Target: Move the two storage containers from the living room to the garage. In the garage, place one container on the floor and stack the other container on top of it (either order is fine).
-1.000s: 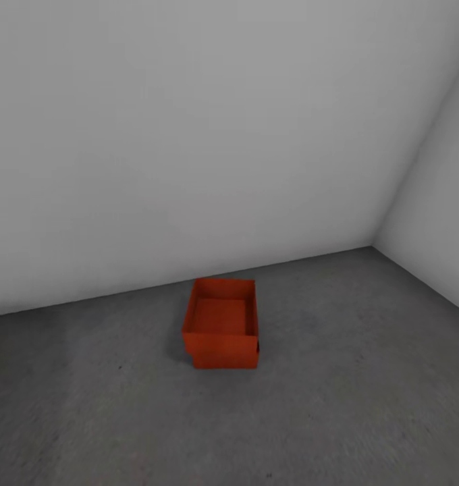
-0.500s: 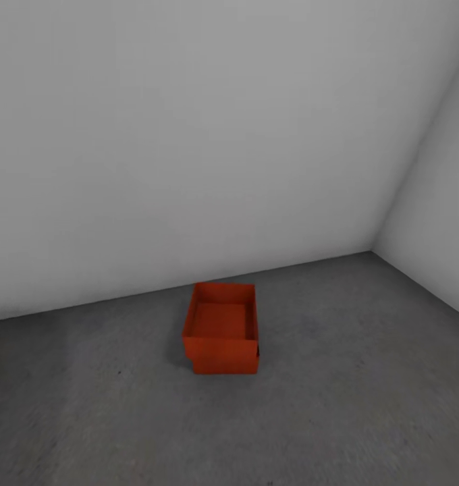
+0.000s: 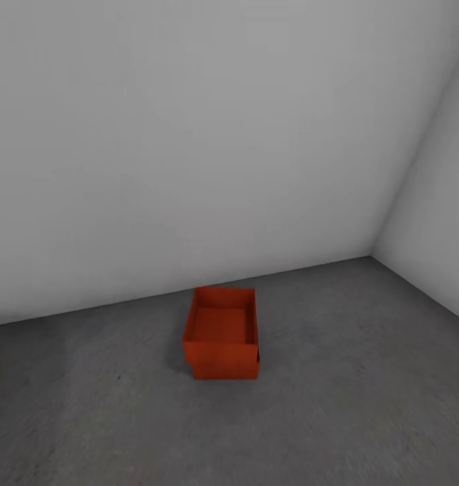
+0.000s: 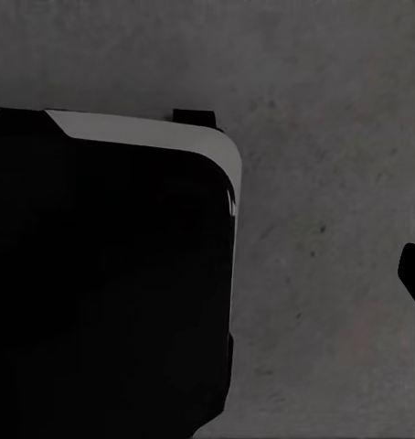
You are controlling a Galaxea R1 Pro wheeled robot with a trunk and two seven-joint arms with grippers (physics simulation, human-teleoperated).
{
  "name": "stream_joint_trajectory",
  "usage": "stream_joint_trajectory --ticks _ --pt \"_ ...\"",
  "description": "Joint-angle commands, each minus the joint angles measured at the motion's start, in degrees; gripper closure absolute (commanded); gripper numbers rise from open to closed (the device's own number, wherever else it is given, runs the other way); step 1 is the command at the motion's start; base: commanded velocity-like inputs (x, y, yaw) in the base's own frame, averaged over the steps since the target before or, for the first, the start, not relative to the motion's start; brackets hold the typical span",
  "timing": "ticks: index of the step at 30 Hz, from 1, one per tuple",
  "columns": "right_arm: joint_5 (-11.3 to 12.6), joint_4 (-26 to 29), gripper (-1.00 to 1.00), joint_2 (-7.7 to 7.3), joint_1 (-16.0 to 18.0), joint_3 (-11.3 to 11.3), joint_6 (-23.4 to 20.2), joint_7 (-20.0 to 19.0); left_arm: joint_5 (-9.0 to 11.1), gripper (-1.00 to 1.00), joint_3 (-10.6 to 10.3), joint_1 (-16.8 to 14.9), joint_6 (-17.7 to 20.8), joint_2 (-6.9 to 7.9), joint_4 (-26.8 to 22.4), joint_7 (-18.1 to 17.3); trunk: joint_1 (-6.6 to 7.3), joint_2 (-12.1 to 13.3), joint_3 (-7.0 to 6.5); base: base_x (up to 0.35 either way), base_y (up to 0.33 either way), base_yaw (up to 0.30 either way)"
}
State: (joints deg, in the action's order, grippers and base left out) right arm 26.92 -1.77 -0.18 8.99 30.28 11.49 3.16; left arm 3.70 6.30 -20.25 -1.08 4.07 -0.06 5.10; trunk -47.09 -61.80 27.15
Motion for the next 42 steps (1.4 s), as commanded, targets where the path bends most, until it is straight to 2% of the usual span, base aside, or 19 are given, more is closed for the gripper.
stream_joint_trajectory --ticks 1,4,13,19,42 --pt "0.5 -0.2 -1.00 0.02 0.1 0.5 0.3 -0.2 0.4 -1.00 0.3 1.0 -0.1 -0.37 0.0 0.0 0.00 0.0 -0.05 0.000 0.000 0.000" --pt "0.6 -0.2 -1.00 -0.07 -0.2 0.4 0.5 -0.4 0.3 -1.00 0.2 4.9 -1.0 -0.99 0.0 -0.1 0.00 0.0 -0.33 0.000 0.000 0.000" --pt "0.7 -0.2 -1.00 -0.26 -0.5 0.4 0.5 -0.5 0.4 -1.00 0.2 8.5 -4.9 -1.23 0.1 -0.1 0.00 0.0 -1.18 0.000 0.000 0.000" --pt "0.7 -0.2 -1.00 -0.41 -1.7 0.4 0.8 -0.5 0.1 -1.00 0.1 8.7 -5.3 -0.97 -0.1 0.0 0.00 0.0 -1.74 0.000 0.000 0.000" --pt "0.3 -0.1 -1.00 -0.35 -1.8 0.5 0.8 -0.5 0.1 -1.00 -0.1 8.7 -5.4 -0.91 -0.6 0.0 0.00 0.0 -3.90 0.000 0.000 0.000"
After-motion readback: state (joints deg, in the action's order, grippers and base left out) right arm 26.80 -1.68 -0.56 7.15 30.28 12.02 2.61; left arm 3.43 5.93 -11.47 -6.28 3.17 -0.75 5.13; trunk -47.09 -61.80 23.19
